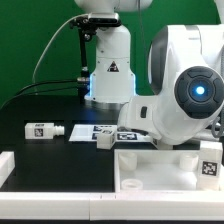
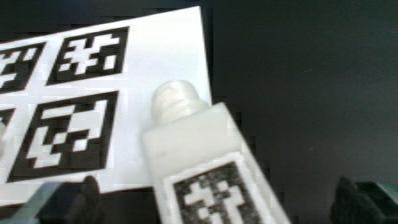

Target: Assemble square table

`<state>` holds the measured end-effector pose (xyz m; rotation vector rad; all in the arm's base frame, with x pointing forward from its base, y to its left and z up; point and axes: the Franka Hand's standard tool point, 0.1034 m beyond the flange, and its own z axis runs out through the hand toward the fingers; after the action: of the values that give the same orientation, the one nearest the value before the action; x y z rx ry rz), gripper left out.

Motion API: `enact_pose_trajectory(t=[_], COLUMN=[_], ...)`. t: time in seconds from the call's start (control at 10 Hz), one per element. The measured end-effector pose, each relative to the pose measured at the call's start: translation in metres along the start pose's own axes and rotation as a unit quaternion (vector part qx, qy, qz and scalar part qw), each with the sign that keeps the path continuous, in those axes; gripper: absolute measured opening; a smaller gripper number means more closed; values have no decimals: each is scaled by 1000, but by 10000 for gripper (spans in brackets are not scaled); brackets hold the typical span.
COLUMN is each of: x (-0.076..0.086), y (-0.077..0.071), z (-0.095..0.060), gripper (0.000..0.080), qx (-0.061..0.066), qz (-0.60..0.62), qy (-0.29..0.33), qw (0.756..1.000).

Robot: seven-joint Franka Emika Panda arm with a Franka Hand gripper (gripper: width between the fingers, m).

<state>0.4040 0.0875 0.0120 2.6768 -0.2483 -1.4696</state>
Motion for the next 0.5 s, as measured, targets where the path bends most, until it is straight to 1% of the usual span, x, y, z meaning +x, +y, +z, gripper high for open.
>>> enact_pose_trajectory(t=[0.1, 0.3, 0.4, 0.5], x=[0, 0, 1, 0], y=[1, 2, 2, 1], z=[0, 0, 0, -5], gripper=[649, 385, 385, 284], qx=[1, 1, 2, 3], qz=[0, 1, 1, 0], qy=[0, -1, 1, 9], qw=[1000, 1000, 1000, 1000])
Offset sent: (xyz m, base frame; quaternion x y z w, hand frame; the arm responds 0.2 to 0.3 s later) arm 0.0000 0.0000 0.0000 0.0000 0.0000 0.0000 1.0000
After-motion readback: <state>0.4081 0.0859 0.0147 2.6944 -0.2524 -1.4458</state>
